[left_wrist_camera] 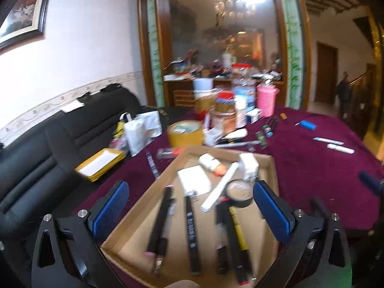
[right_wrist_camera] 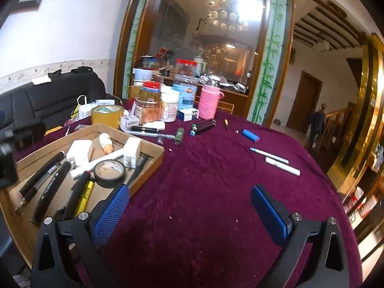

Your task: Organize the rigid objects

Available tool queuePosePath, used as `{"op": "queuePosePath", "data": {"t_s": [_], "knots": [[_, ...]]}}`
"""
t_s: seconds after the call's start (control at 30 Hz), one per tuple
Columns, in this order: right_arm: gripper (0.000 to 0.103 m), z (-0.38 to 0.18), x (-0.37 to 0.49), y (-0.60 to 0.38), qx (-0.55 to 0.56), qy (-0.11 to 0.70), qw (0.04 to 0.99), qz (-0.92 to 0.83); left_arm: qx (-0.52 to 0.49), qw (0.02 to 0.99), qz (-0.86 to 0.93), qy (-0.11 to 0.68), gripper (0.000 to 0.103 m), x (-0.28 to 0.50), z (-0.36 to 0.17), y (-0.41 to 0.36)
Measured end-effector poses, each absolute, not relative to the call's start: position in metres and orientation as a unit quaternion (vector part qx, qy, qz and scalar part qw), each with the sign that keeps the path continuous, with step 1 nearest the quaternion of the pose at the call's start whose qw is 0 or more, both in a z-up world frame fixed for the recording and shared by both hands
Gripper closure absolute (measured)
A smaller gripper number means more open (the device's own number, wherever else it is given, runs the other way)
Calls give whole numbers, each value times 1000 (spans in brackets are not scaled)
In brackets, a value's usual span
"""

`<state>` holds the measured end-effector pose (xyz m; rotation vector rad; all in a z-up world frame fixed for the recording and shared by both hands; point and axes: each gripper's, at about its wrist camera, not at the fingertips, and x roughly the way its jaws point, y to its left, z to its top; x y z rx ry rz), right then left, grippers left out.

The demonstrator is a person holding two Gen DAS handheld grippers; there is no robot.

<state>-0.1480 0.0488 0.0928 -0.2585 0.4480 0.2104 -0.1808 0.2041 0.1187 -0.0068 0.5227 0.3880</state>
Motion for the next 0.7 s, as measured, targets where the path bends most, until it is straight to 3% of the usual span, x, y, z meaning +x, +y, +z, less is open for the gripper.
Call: {"op": "queuePosePath", "data": {"t_s": [0.7], "knots": [[1,93,-145,112,-213,249,937,120,-54,914,242,322,0,-182,90,250]]}}
